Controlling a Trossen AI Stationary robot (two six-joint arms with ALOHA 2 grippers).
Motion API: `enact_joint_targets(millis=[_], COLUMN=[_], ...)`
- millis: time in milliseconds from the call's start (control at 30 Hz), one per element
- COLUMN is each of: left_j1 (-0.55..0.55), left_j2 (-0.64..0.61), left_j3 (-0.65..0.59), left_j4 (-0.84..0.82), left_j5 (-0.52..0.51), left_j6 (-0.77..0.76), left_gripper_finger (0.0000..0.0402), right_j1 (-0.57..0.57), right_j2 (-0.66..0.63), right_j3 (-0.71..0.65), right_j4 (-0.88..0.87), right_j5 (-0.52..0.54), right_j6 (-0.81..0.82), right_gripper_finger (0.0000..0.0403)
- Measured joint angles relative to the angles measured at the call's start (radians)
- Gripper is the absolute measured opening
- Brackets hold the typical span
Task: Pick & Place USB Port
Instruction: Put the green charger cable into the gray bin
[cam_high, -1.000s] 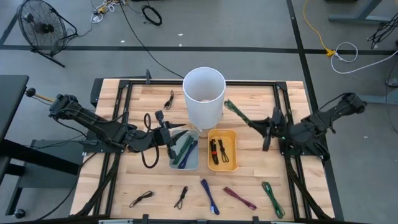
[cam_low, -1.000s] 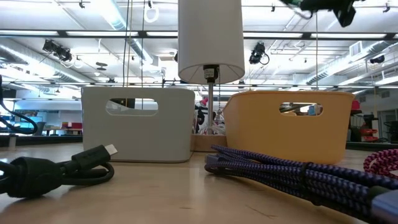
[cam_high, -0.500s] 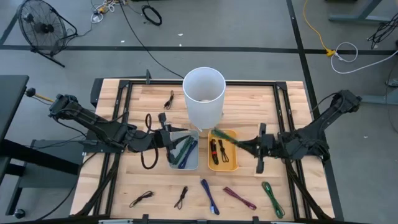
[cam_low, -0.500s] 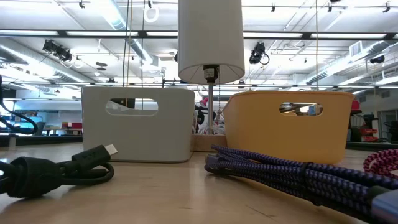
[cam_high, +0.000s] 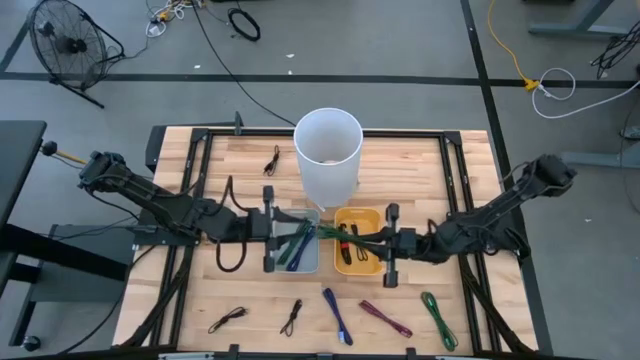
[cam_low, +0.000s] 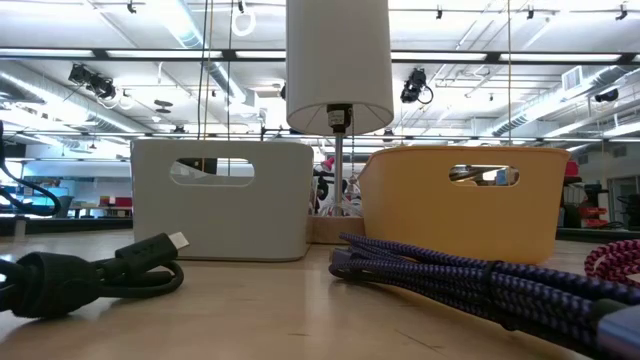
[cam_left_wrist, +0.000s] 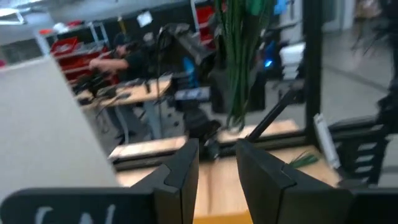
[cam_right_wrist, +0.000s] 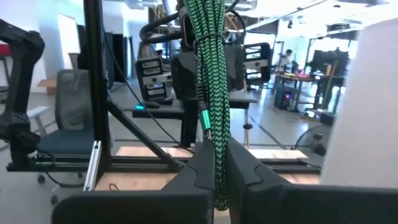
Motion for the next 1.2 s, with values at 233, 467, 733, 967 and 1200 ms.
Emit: enact_joint_targets(millis=[233, 467, 733, 967, 1200], left_j1=[0.018, 0.047, 0.05, 0.05, 0.049], left_j2=[0.0, 0.0, 0.0, 0.0, 0.0], left_j3=[0.0, 0.0, 0.0, 0.0, 0.0], left_j4=[0.062, 0.08, 0.048, 0.051, 0.069], left_j5=[0.067, 0.189, 0.221, 0.203, 0.203], left_j6=[0.0, -0.024, -0.026, -0.018, -0.002], left_gripper_finger=[0.0115, 0.0115, 0.0115, 0.0115, 0.0115], right_j1=[-0.057, -0.08, -0.088, -0.086, -0.112], right_j2=[0.128, 0.175, 0.127, 0.105, 0.132], right_j3=[0.129, 0.188, 0.189, 0.19, 0.19], right_j4=[-0.07, -0.111, -0.126, -0.149, -0.145], right_j5=[-0.025, -0.027, -0.015, -0.058, -0.076], right_j6=[-0.047, -0.075, -0.114, -0.08, -0.055], right_gripper_finger=[0.0007, 0.0007, 0.0006, 0.0006, 0.0006])
